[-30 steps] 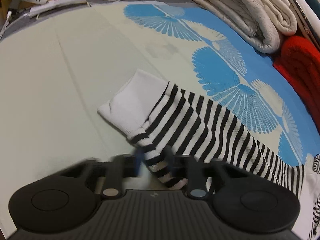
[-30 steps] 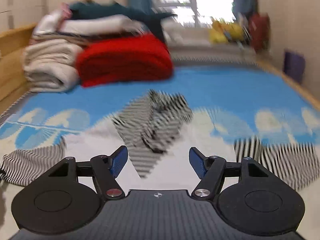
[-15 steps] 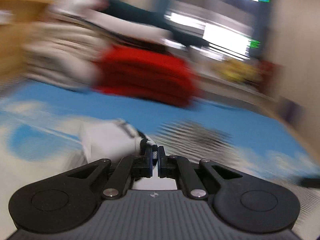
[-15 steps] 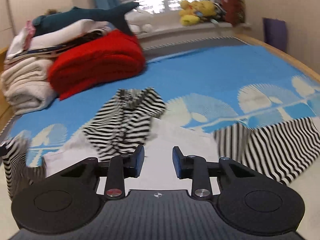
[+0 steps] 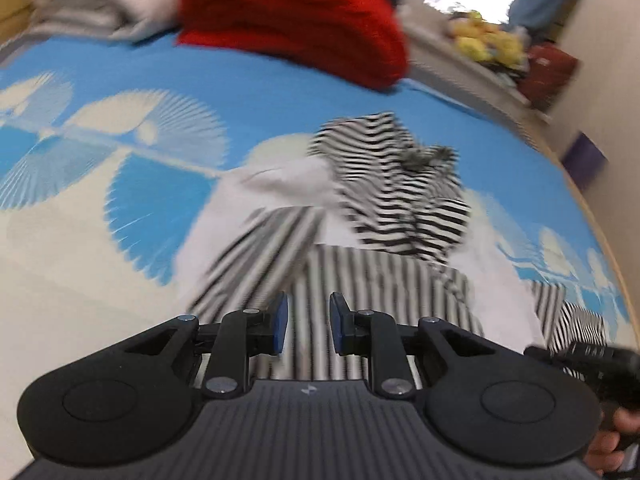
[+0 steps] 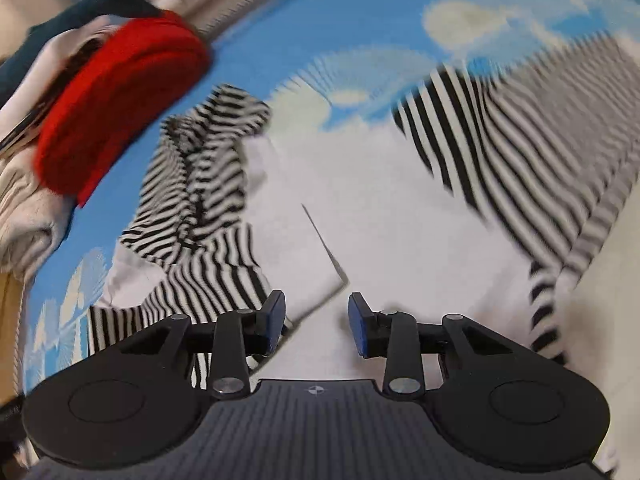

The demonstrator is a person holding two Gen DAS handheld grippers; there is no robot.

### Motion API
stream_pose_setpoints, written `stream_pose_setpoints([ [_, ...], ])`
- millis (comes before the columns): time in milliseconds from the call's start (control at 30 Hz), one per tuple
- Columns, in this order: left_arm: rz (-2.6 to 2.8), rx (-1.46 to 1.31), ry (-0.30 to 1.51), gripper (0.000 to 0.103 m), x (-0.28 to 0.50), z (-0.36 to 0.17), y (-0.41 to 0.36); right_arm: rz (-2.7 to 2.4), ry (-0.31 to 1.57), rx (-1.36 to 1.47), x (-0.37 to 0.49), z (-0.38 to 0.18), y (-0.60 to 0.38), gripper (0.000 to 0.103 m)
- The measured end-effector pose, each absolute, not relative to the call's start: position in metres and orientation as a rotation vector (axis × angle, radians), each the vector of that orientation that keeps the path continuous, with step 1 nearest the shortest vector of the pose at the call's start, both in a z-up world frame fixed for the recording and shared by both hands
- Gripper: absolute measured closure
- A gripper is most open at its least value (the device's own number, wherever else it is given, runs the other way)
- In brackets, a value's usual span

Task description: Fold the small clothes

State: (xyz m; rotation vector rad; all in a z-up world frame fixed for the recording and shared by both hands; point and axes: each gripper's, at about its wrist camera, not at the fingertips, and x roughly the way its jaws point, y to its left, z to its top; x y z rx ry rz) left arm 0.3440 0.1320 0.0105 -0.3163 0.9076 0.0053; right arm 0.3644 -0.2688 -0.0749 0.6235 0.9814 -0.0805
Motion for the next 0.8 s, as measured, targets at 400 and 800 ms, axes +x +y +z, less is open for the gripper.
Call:
stream_pose_setpoints([
  [400,0.120,-0.362,0.920,0.076,0.348,0.024,0.179,-0.115,0.912,0.619,0.400,-0.110,-0.249,0.097],
  [800,0.066,-0.272,1.039,0.076,0.344,0.001,0.166,-0.361,0.945,0.464,0.363,-0.083,-0.293,0.092],
])
